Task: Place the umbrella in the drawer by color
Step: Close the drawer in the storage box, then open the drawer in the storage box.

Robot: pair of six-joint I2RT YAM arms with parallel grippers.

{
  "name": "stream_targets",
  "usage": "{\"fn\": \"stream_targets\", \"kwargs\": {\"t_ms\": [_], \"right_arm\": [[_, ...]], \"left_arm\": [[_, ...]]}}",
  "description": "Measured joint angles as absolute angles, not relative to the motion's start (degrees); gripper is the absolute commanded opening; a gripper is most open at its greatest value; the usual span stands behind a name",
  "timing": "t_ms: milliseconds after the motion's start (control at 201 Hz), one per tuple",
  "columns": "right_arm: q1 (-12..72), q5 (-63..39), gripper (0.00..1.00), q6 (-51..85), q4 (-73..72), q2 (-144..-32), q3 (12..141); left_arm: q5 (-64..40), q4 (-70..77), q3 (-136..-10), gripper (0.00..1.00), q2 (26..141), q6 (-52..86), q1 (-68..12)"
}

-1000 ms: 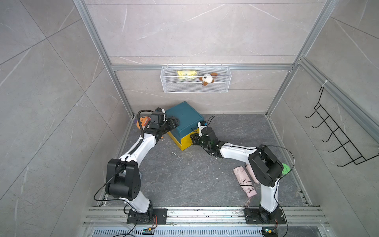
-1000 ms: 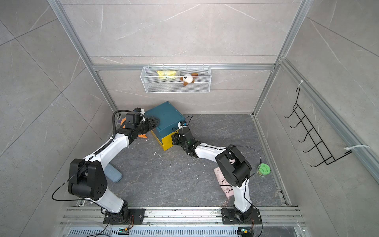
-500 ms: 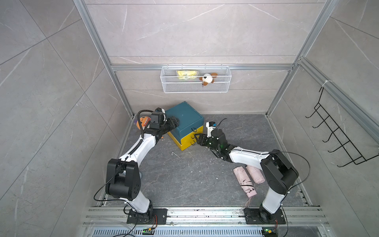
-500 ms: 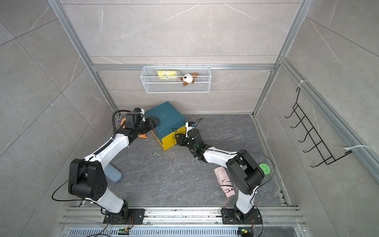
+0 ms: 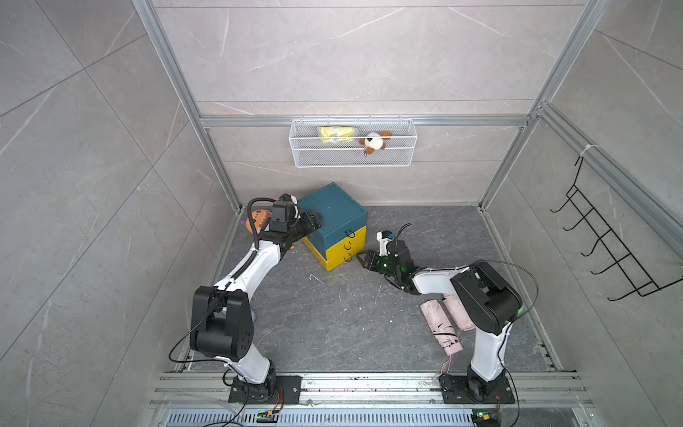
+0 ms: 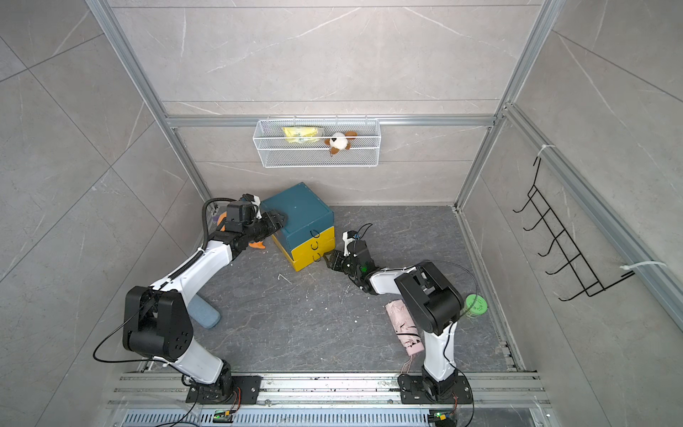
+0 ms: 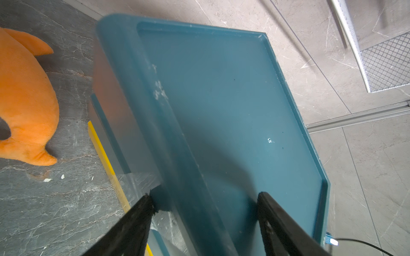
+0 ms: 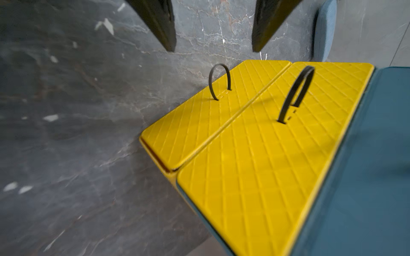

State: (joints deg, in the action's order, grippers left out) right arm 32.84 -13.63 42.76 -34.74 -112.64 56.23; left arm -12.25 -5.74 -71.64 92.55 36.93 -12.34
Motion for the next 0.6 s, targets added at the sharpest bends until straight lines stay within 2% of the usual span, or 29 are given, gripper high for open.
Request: {"fn": "stream_targets", "kwargs": {"t_ms": [363, 597], "right_arm": [[32.86, -21.17, 0.55, 47.44, -39.75, -121.43, 62.30], [32.86, -23.42, 0.50, 49.78, -41.67, -125.12, 65.12]], "left_arm": [[-12.25, -5.72, -71.64, 0.76, 92.55, 36.93, -12.32], [-12.29, -5.43, -71.44, 0.76, 92.55, 36.93, -12.32]]}}
